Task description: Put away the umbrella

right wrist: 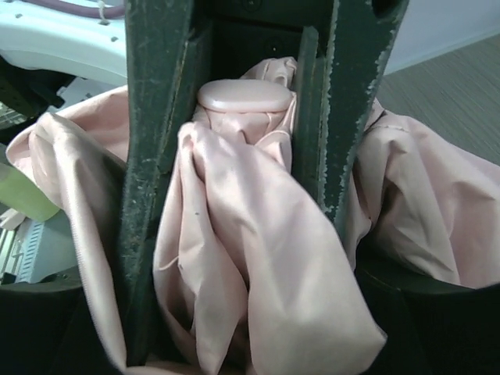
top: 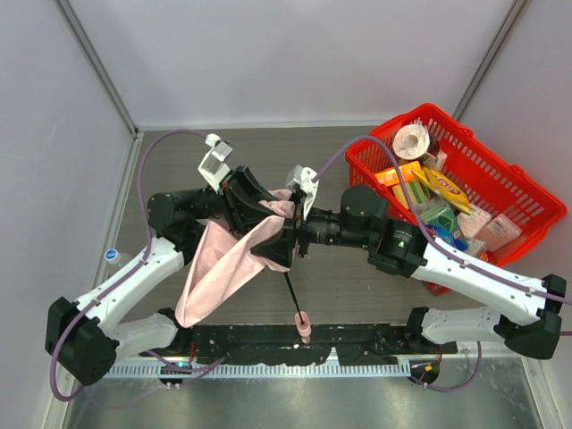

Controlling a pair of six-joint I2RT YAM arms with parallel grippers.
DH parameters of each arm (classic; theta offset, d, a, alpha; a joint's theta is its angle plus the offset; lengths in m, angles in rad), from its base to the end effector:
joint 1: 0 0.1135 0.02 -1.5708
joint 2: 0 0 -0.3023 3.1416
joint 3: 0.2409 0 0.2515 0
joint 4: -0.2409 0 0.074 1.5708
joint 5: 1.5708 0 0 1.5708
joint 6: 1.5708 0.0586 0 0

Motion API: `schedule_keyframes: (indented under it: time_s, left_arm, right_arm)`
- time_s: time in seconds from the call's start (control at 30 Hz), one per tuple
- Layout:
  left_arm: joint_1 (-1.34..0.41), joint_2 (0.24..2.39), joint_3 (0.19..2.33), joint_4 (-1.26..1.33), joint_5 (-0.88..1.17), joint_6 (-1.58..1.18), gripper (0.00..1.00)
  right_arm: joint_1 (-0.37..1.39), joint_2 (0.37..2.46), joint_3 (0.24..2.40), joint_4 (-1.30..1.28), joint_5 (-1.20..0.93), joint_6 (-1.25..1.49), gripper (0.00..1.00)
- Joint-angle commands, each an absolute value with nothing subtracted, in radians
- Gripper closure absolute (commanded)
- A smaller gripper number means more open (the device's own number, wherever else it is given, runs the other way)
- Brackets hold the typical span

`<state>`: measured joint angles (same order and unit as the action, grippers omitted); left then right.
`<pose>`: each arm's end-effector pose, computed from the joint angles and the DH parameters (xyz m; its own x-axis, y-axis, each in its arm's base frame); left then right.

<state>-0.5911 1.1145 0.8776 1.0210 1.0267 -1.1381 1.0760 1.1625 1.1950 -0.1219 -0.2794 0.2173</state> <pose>0.1482 -0.1599 0.4596 -0.4726 -0.2487 -0.8454 0.8642 -0.3186 -0.3894 0.1149 0.2470 0.4472 -0.2519 -0.0304 -0.9673 -0.9443 0.2266 0.2388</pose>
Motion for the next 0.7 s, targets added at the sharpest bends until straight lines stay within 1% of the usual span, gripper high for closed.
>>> schedule_keyframes:
  time_s: [0.0,0.03,0.07,0.1,0.13,0.17,0.2,0.23,0.27,0.3,0.33,0.43,0.5,0.53,0.57,0.63,0.67]
  left_arm:
    - [-0.678,1.091,0.911,1.226,1.002,-1.223,1.0]
    - [-0.683,1.091,0.913,1.236,1.002,-1.229,1.0]
    - [-0.689,1.091,0.916,1.242,1.005,-1.233,1.0]
    - [-0.693,1.091,0.917,1.247,1.006,-1.236,1.0]
    - [-0.699,1.086,0.917,1.252,1.008,-1.236,1.0]
    - [-0.703,1.086,0.917,1.252,1.008,-1.236,1.0]
    - [-0.704,1.083,0.916,1.253,1.006,-1.236,1.0]
    - [-0.706,1.081,0.916,1.258,1.005,-1.238,1.0]
    - [-0.712,1.08,0.916,1.261,1.003,-1.239,1.0]
    - [-0.712,1.077,0.917,1.261,1.005,-1.241,1.0]
    - [-0.718,1.077,0.916,1.264,1.002,-1.243,1.0]
    - [-0.723,1.066,0.917,1.266,0.997,-1.244,1.0]
    - [-0.723,1.052,0.922,1.223,0.983,-1.23,1.0]
    - [-0.723,1.039,0.937,1.13,0.976,-1.189,0.93]
    - [-0.724,1.022,0.946,1.024,0.957,-1.137,0.78]
    - [-0.721,0.953,0.98,0.723,0.89,-0.955,0.55]
    - [-0.721,0.922,1.003,0.536,0.83,-0.858,0.46]
  right_arm:
    - [1.06,1.218,1.155,0.087,-0.374,0.281,0.37]
    - [1.058,1.223,1.155,0.094,-0.388,0.287,0.45]
    - [1.058,1.223,1.152,0.109,-0.42,0.301,0.48]
    - [1.058,1.221,1.149,0.12,-0.443,0.308,0.56]
    - [1.057,1.22,1.137,0.158,-0.469,0.331,0.6]
    - [1.057,1.215,1.131,0.173,-0.482,0.34,0.67]
    - [1.058,1.216,1.124,0.192,-0.498,0.359,0.7]
    - [1.057,1.216,1.126,0.192,-0.505,0.362,0.79]
    - [1.055,1.216,1.124,0.192,-0.511,0.371,0.84]
    - [1.057,1.218,1.123,0.196,-0.511,0.377,0.95]
    - [1.055,1.216,1.12,0.204,-0.526,0.383,1.0]
    - [1.055,1.213,1.112,0.21,-0.534,0.403,1.0]
    - [1.054,1.192,1.094,0.209,-0.476,0.414,1.0]
    - [1.052,1.183,1.08,0.195,-0.456,0.414,1.0]
    - [1.049,1.163,1.063,0.187,-0.43,0.407,1.0]
    - [1.048,1.129,1.046,0.141,-0.369,0.391,1.0]
    - [1.048,1.106,1.042,0.129,-0.35,0.384,1.0]
